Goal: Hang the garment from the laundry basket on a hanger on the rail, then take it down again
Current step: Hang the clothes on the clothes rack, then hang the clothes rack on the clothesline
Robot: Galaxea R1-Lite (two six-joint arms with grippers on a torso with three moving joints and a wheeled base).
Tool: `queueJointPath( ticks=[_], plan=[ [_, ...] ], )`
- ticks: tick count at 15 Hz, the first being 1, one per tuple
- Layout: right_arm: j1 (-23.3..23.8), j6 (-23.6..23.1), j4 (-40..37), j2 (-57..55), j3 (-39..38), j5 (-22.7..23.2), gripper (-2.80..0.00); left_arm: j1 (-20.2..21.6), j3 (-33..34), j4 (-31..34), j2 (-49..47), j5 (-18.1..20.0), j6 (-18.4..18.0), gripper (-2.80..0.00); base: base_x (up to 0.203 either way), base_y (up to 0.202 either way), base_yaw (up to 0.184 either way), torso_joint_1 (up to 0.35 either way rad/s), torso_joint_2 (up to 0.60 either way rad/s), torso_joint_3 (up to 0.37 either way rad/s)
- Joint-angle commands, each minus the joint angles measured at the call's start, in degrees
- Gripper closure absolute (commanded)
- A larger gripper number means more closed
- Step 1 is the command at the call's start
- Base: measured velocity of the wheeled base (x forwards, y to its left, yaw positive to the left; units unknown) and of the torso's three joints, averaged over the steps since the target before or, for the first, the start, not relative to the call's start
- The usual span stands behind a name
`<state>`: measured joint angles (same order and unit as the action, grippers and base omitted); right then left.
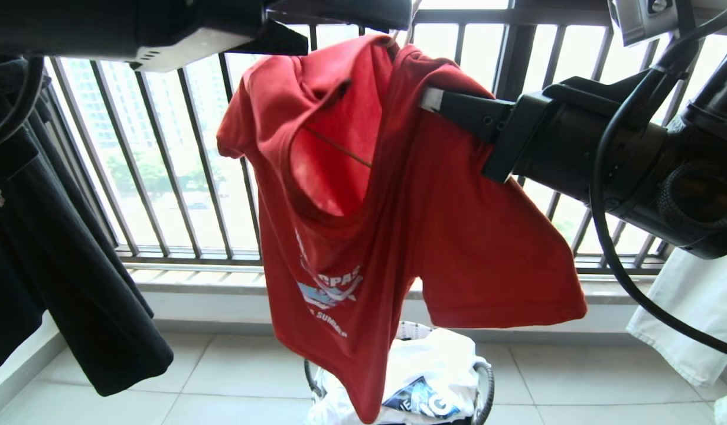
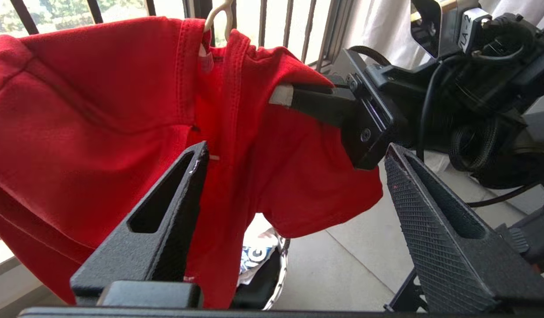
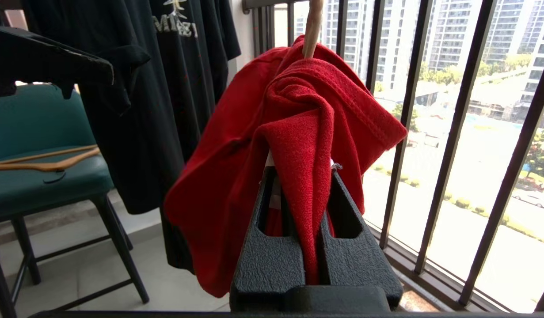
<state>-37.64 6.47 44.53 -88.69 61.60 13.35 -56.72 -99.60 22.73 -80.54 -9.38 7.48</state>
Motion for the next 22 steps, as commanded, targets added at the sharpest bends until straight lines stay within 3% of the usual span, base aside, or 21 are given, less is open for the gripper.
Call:
queueJointPath(
  ticks=[1,5,9,10,12,16,18,22],
  plan=[
    [0.0,0.0,0.3,-0.2,-0.1,0.1,0.00,-0.9,1.9,0.8,2.4,-0.5,-0.1,-2.80,0.000,0.000,0.000,0.000,0.00,0.000],
    [-0.1,0.0,-0.8,0.1,-0.3,1.0,0.00,-0.9,0.7,0.8,0.0,-1.8,-2.5,-2.80,0.000,0.000,0.000,0.000,0.00,0.000],
    [0.0,0.0,-0.8,1.0,-0.2,1.0,0.00,-0.8,3.1,0.5,4.6,-6.8,-1.1,-2.80,0.000,0.000,0.000,0.000,0.00,0.000],
    [0.0,0.0,-0.9,0.8,-0.2,1.0,0.00,-0.8,5.3,0.5,6.9,-7.6,0.0,0.00,0.000,0.000,0.000,0.000,0.00,0.000],
    [0.0,0.0,-0.9,0.0,-0.2,0.9,0.00,-0.1,9.5,0.5,12.2,-8.4,3.5,0.00,0.000,0.000,0.000,0.000,0.00,0.000],
    [2.8,0.1,-1.2,-0.2,-0.1,0.4,0.00,9.7,18.8,0.5,20.6,-8.5,8.8,0.00,0.000,0.000,0.000,0.000,0.00,0.000],
    [3.2,0.1,-7.1,0.7,2.5,-0.8,0.00,13.5,18.6,-0.1,19.8,-8.4,8.9,0.00,0.000,0.000,0.000,0.000,0.00,0.000],
    [4.9,-0.1,-19.4,5.9,7.5,-3.5,0.00,15.4,18.5,-1.3,15.5,-8.4,9.0,0.00,0.000,0.000,0.000,0.000,0.00,0.000]
  ],
)
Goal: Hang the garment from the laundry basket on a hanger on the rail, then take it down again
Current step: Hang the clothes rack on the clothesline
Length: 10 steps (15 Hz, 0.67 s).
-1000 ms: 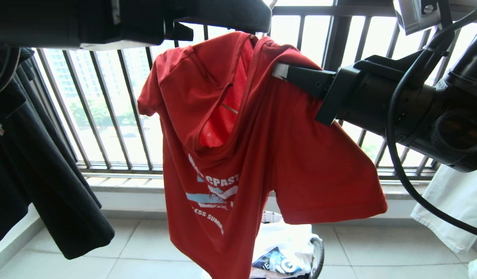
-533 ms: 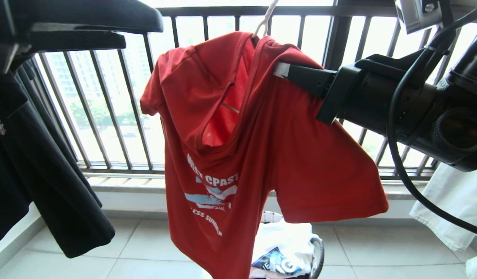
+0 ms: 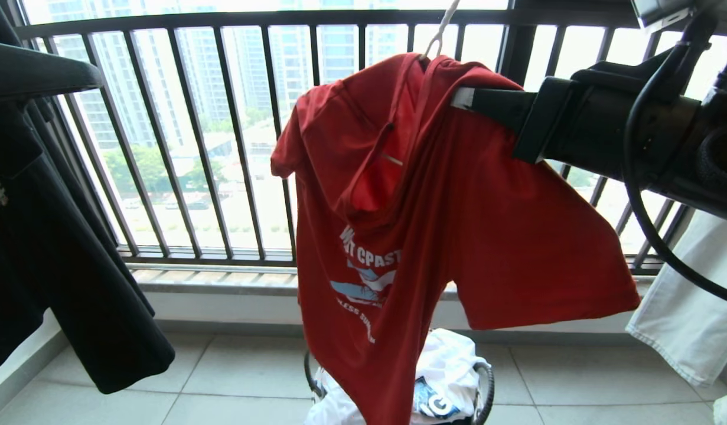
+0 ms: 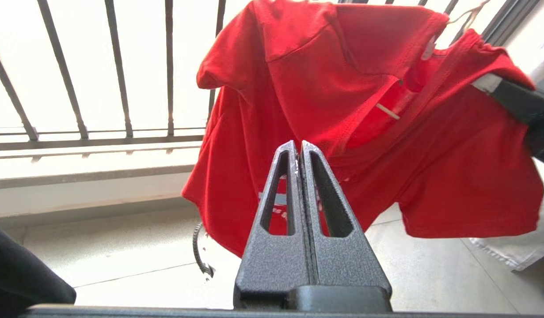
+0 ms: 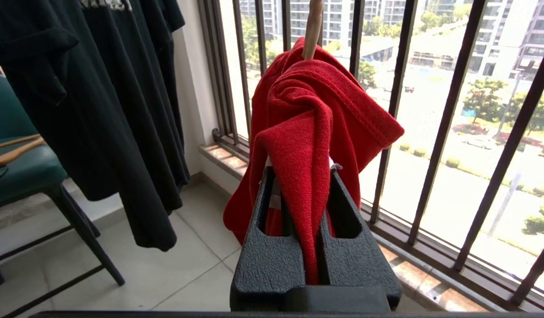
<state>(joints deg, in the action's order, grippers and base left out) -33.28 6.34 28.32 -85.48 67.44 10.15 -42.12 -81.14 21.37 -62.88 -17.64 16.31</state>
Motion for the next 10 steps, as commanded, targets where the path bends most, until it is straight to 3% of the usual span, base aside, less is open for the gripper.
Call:
queueJointPath(
  ticks=[1,7,10],
  plan=[
    [0.8,-0.1,-6.6,3.4,2.6,-2.0,0.00,1.0,0.1,0.1,-2.4,-0.1,0.2,0.00,0.000,0.000,0.000,0.000,0.00,0.000],
    [11.0,-1.5,-11.4,7.6,3.1,-3.6,0.00,1.1,0.5,0.1,-2.0,-0.1,0.0,0.00,0.000,0.000,0.000,0.000,0.00,0.000],
    [12.4,-1.5,-11.7,9.6,3.1,-3.6,0.00,1.1,0.5,0.1,-2.0,-0.1,-0.1,0.00,0.000,0.000,0.000,0.000,0.00,0.000]
  ],
)
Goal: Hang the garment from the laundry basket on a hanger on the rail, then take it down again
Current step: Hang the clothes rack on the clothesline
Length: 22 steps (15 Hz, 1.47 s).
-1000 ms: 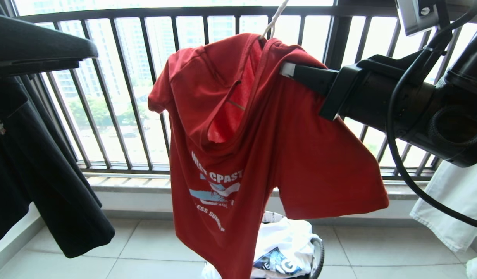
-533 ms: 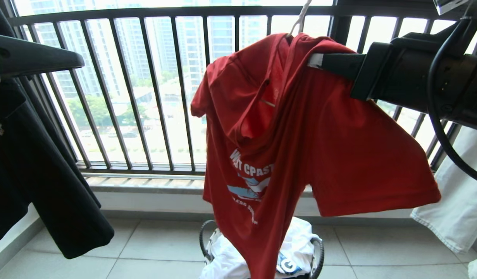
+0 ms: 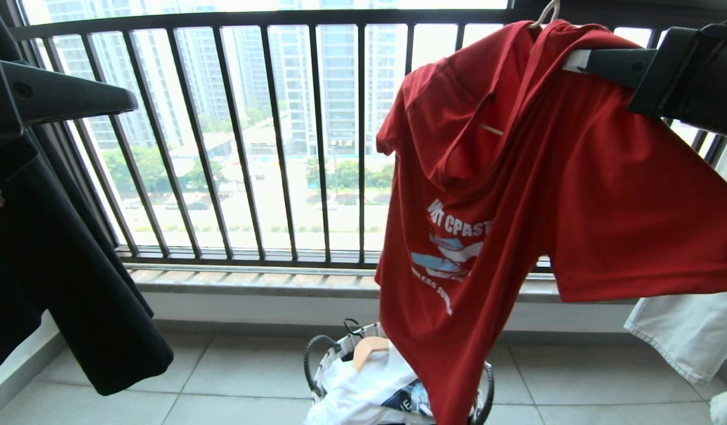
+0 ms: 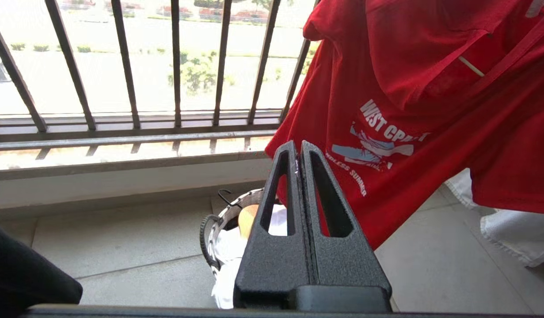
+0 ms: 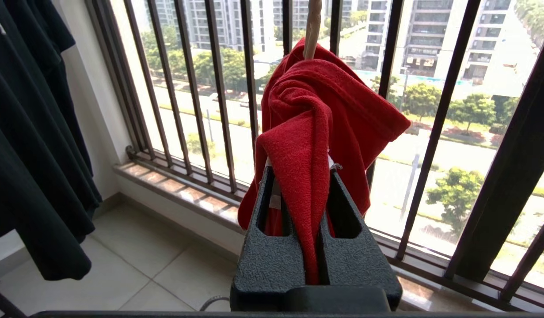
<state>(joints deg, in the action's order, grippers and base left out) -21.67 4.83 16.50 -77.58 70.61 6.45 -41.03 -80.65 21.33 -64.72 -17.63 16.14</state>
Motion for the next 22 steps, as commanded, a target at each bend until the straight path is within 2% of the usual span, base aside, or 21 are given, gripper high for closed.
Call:
queueJointPath(
  ticks=[1,8,12,22],
  plan=[
    [1.1,0.0,0.1,2.2,-0.2,0.1,0.00,0.0,0.0,0.1,-0.1,-0.1,0.1,0.00,0.000,0.000,0.000,0.000,0.00,0.000],
    [1.5,-0.2,0.0,5.8,-1.4,0.1,0.00,0.0,-0.2,0.1,0.6,-0.1,0.1,0.00,0.000,0.000,0.000,0.001,-0.01,-0.015],
    [2.1,-1.6,-2.6,8.3,-2.3,0.1,0.00,0.1,-0.2,0.1,0.6,-0.1,0.1,0.00,0.000,0.000,0.000,0.042,-0.23,-0.305],
    [2.7,-1.6,-4.0,14.8,-7.9,0.1,0.00,0.1,-0.2,0.1,0.6,-0.1,0.1,0.00,0.000,0.000,0.000,0.127,-0.50,-0.327]
  ],
)
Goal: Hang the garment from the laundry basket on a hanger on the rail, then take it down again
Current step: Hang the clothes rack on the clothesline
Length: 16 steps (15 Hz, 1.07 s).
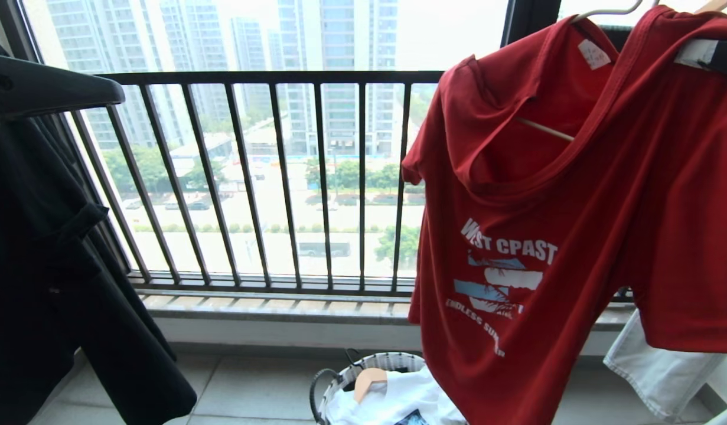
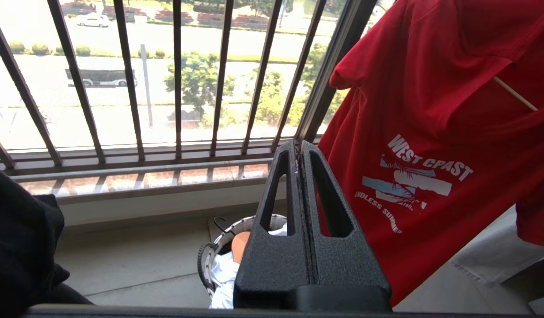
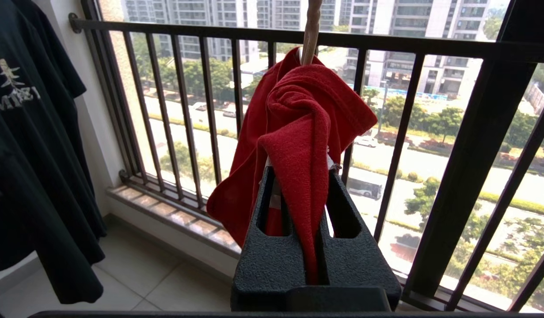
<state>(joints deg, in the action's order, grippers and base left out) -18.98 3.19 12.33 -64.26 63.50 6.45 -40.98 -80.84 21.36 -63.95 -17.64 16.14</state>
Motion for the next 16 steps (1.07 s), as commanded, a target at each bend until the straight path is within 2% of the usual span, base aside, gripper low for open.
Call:
queueJointPath(
  ticks=[1,9,16],
  plan=[
    [0.0,0.1,0.1,2.2,-1.3,0.1,0.00,0.0,0.0,0.1,-0.1,-0.1,0.1,0.00,0.000,0.000,0.000,0.180,-0.47,-0.310],
    [0.8,0.1,0.1,6.7,-5.3,0.0,0.00,0.0,0.0,0.1,0.1,-0.1,0.1,0.00,0.000,0.000,0.000,0.202,-0.50,-0.303],
    [1.2,0.2,0.1,11.9,-12.1,-1.4,0.00,0.0,0.1,0.1,0.1,-0.1,0.1,0.00,0.000,0.000,0.000,0.244,-0.55,-0.312]
  ],
)
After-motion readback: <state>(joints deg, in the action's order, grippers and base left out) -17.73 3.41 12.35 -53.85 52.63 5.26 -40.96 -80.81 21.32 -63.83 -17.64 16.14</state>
